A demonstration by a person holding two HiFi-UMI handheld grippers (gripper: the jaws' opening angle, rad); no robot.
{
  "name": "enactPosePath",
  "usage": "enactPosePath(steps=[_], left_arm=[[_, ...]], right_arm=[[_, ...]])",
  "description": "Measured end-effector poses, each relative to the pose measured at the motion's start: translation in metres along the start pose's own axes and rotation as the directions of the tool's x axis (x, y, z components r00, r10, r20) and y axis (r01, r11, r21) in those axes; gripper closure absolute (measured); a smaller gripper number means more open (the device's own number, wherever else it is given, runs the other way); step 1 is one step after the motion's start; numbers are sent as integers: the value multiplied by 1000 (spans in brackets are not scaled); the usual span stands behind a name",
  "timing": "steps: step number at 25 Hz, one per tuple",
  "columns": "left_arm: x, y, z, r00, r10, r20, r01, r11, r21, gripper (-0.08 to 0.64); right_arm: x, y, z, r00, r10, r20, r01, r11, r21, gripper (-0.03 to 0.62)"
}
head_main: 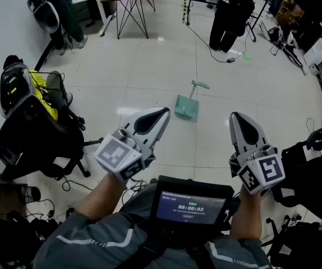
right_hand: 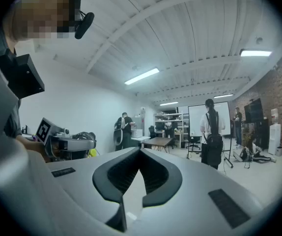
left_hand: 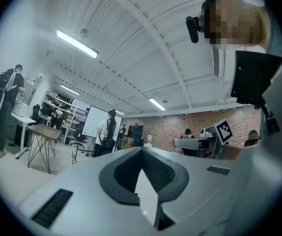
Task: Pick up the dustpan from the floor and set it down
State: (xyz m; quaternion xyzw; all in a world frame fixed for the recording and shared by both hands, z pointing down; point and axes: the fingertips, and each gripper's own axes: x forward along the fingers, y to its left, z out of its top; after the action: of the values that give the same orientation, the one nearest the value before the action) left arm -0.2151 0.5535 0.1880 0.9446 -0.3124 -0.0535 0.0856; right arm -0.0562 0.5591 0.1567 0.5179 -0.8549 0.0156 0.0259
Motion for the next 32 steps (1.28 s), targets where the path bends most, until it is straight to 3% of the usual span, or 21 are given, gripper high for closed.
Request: enactPosePath(steps=[6,13,19,22,26,32], left_arm=[[10,35,7,1000,-10,6,10,1000,12,526],[77,76,7,999,18,28,-19,999,38,526],[175,122,8,998,63,27,-64,998,25,526],[231,128,23,996,67,63,-70,996,46,525],[295,140,32,992,98,74,-104,991,88,526],[365,187,60,989,126,75,-133,985,108,526]], right_arm=[[37,-5,-5,1000,-4,-8,4,1000,7,581],[90,-72,-10,1000,27,-2,-27,1000,-5,581],[156,-162,-9,995,99,12,-99,995,-29,581],[175,-225,-4,994,106,18,-105,994,-28,581],[197,-292,-3,984,176,25,-175,984,-15,581],[254,-347,1,974,226,5,-226,974,8,581]])
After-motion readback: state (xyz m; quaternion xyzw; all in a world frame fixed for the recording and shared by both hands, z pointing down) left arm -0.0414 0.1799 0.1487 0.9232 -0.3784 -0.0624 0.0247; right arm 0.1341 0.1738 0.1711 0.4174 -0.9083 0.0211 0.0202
